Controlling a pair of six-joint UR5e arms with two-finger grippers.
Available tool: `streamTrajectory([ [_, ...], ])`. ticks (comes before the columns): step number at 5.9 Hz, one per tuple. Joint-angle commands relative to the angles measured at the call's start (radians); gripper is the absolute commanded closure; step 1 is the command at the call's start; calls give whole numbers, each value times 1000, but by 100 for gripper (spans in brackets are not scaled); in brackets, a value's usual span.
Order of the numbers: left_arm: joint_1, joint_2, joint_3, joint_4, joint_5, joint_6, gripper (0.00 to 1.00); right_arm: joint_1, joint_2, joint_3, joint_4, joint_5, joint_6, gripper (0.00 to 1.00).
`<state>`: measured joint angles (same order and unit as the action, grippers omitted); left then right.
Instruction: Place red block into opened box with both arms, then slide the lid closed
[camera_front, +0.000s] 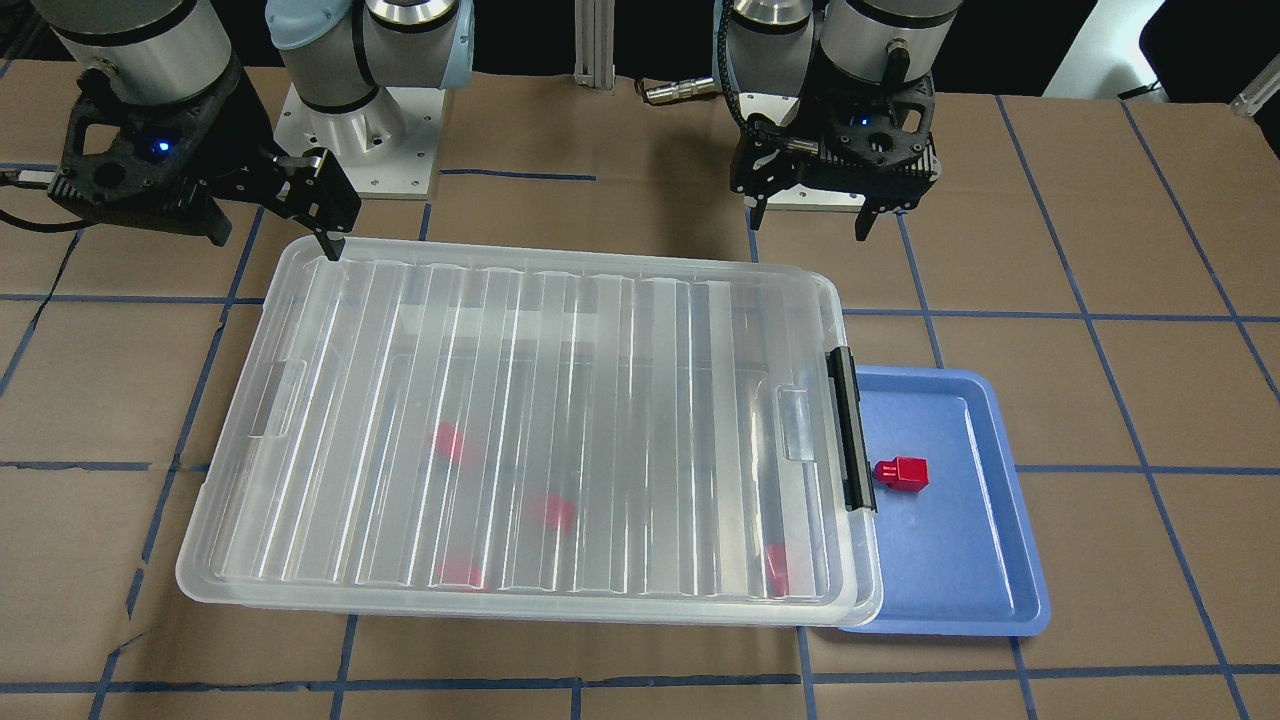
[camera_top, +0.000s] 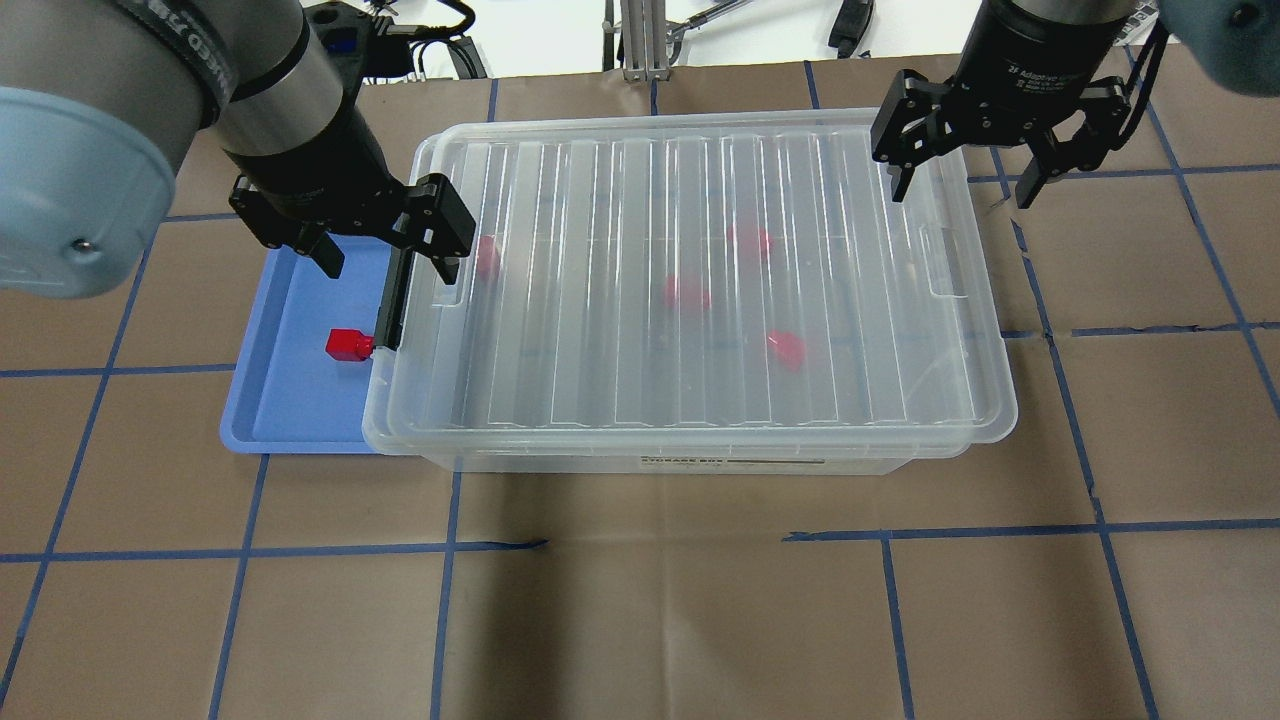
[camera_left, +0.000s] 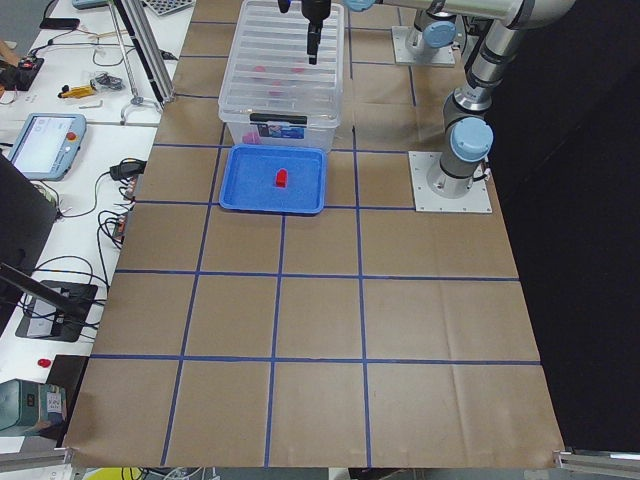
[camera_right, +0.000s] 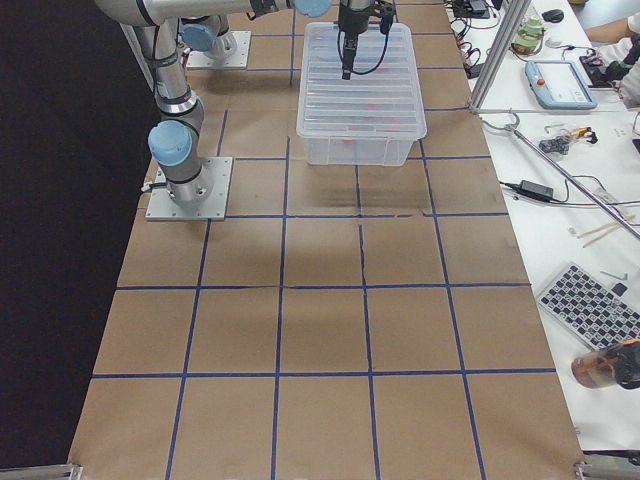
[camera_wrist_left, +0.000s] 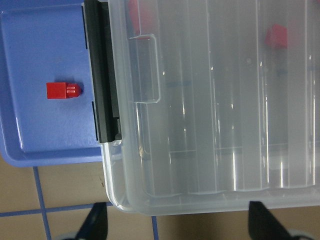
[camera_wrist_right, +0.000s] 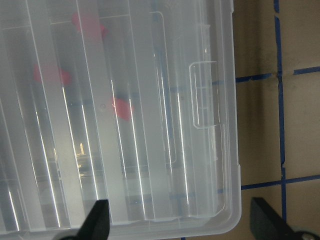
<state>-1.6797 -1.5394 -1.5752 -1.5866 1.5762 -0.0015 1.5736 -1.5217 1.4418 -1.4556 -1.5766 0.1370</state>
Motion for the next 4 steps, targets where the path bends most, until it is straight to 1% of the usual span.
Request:
streamTrajectory([
  [1,2,7,0,0,2,0,2,6,-8,2,0,0,9,0],
  [4,2,7,-2,-1,4,0,2,8,-8,11,-5,-10,13,0],
])
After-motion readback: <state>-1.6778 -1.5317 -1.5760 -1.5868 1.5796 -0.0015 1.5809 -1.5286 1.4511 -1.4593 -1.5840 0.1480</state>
